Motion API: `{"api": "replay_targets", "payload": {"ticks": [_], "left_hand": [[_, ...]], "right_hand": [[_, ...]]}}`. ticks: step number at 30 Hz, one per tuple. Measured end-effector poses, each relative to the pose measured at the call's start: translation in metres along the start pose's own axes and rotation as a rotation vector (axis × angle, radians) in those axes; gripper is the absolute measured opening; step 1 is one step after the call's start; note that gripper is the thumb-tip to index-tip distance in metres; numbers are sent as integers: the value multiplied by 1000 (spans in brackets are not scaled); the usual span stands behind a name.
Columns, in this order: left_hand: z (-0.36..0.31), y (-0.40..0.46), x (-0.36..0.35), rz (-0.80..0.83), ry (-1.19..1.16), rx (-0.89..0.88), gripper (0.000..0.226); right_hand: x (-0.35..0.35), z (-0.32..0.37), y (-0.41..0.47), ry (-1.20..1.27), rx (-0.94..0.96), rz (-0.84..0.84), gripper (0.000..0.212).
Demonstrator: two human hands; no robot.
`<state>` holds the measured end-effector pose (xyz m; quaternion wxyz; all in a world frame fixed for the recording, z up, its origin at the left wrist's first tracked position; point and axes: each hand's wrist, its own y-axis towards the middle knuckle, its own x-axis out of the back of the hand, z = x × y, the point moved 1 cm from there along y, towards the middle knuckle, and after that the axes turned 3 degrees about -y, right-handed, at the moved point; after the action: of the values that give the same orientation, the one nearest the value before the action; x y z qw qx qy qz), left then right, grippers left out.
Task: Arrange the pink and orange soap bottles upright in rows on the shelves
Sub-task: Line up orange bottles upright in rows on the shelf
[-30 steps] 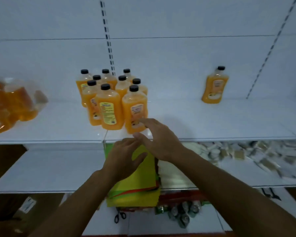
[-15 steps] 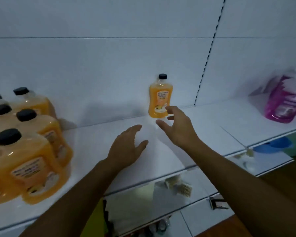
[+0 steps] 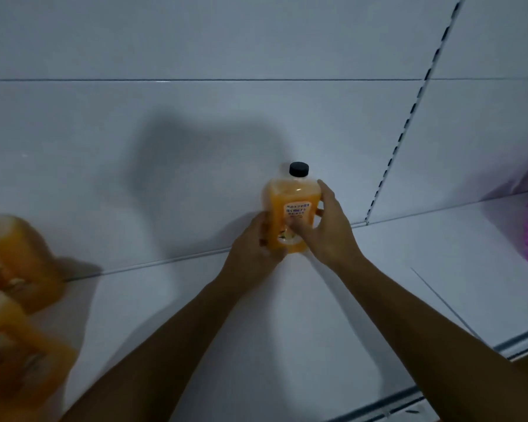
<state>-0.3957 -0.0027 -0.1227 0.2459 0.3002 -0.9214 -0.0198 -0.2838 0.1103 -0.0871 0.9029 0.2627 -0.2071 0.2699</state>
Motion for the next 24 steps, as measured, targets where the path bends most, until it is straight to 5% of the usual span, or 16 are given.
{"api": "replay_targets", "payload": {"ticks": [9,14,19,24], "left_hand": [[-8,-29,9,-193,55,32,37],[-2,-77,38,-409,197,110,58],[-5,-141,74,-567,266,162,41],[-3,-190,96,-675,247,198,52]], "right_hand": [[-23,0,2,154,42,112,78],[-53,38,-10,264,164,261,76],[-98,87,-39,328,309,436,76],[-135,122,-72,379,365,582,81]]}}
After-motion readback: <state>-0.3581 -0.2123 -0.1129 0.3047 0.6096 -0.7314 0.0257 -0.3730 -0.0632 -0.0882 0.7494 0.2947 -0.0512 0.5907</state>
